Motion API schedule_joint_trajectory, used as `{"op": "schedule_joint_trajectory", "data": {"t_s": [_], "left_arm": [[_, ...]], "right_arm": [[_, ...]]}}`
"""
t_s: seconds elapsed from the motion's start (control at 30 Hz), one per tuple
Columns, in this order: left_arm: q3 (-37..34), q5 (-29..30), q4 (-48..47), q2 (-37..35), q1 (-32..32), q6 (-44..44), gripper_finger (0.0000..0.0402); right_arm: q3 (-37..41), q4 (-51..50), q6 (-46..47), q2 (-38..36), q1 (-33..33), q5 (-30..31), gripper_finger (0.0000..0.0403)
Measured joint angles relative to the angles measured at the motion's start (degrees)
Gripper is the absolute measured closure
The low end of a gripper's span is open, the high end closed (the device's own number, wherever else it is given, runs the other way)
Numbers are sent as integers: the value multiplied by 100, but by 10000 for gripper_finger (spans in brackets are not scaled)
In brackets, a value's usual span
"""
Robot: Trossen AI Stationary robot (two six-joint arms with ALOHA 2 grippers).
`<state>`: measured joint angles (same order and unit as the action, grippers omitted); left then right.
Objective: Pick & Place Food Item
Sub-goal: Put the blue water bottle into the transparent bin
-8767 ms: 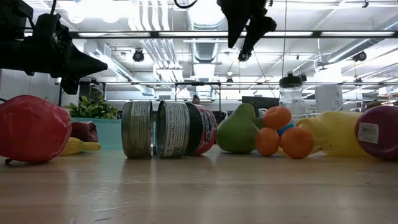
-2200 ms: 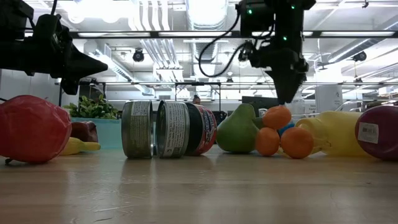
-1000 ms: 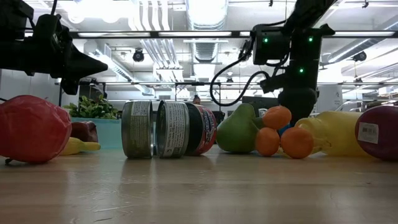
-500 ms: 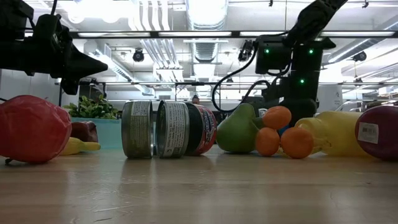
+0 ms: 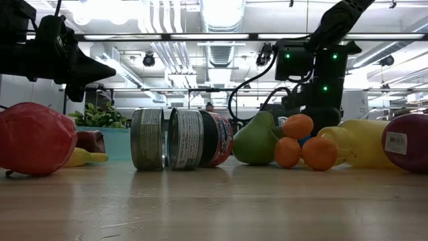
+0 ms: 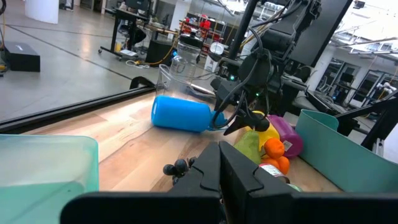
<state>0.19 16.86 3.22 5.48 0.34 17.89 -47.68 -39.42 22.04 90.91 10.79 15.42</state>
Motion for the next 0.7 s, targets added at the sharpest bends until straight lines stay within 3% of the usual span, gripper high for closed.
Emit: {"op": "schedule_joint_trajectory", "data": {"t_s": [0.7], "left_arm": [[1,0,1,0,1,0,400]], "right_arm": [[0,5,48,0,0,0,360]]}}
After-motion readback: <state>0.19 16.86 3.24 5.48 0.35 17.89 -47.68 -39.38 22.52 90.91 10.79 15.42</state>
